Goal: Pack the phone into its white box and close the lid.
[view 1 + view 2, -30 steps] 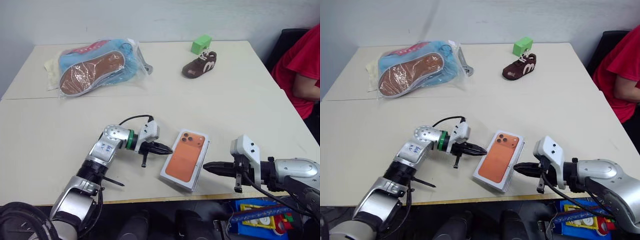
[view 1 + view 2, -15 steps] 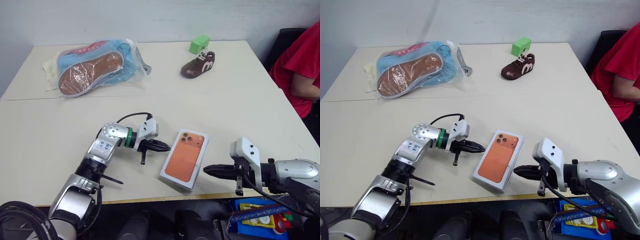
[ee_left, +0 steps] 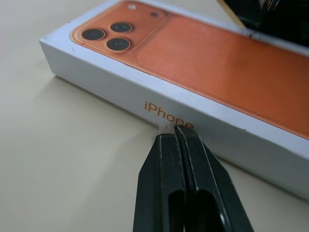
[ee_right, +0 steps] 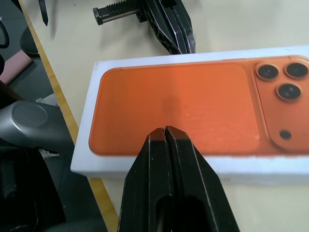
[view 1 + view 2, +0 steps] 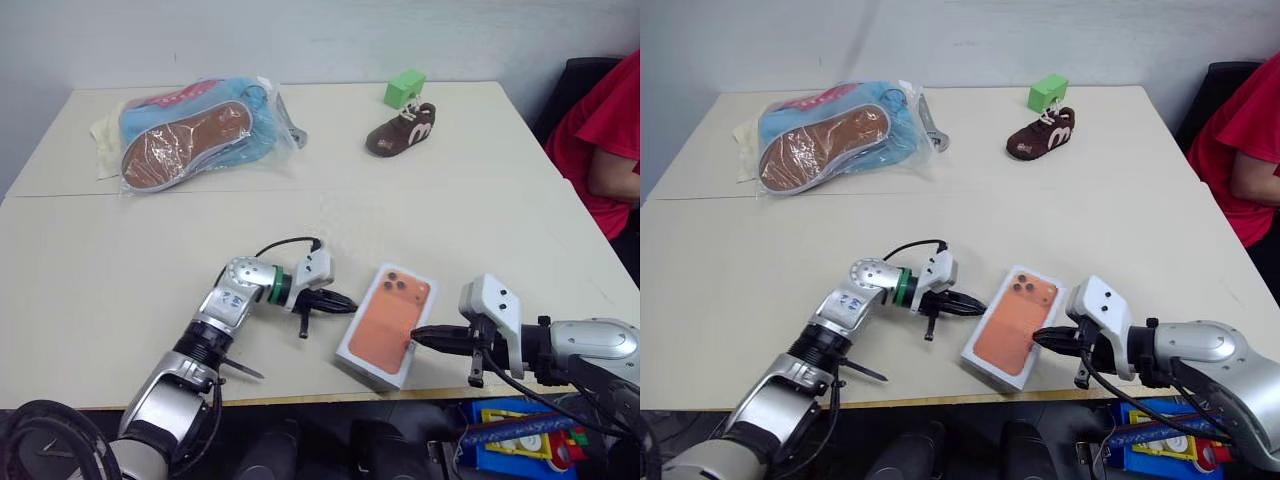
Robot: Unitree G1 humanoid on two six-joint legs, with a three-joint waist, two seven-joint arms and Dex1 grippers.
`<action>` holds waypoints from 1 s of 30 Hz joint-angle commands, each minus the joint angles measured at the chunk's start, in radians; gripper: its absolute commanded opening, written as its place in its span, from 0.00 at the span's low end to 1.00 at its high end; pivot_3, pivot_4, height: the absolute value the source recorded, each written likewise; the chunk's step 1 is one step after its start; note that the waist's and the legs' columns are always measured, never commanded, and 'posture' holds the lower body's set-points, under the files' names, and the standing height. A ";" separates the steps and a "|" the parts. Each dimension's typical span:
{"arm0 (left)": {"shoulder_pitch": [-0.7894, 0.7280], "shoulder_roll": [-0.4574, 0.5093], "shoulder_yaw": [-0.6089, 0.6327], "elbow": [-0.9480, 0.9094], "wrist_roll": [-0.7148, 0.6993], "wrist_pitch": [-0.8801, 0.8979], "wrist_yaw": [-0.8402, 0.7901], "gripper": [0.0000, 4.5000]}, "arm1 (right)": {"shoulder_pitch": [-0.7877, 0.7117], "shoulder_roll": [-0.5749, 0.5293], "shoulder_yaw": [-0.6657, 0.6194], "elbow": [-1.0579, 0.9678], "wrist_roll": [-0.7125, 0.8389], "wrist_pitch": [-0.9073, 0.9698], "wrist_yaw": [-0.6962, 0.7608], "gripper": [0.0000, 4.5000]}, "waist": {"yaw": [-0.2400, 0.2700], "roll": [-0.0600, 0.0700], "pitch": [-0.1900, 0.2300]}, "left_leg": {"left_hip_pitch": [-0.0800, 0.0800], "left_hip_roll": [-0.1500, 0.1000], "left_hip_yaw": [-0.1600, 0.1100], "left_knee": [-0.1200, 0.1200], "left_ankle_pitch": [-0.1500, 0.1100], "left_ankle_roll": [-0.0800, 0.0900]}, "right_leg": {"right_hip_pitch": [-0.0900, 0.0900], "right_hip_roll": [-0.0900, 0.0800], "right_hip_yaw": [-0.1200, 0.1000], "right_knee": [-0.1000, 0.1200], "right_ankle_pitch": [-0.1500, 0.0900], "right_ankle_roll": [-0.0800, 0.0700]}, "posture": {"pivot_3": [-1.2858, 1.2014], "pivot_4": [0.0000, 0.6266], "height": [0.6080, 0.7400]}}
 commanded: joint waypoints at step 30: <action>0.108 0.529 0.247 -0.343 -0.316 0.339 -0.329 0.79 | 0.320 -0.071 -0.521 0.123 0.013 -0.247 0.398 0.64 | -0.027 0.006 0.004 | 0.016 0.003 -0.001 -0.007 -0.001 0.000 | 0.015 0.002 0.000 -0.005 0.000 -0.001 | 0.52 0.24 1.00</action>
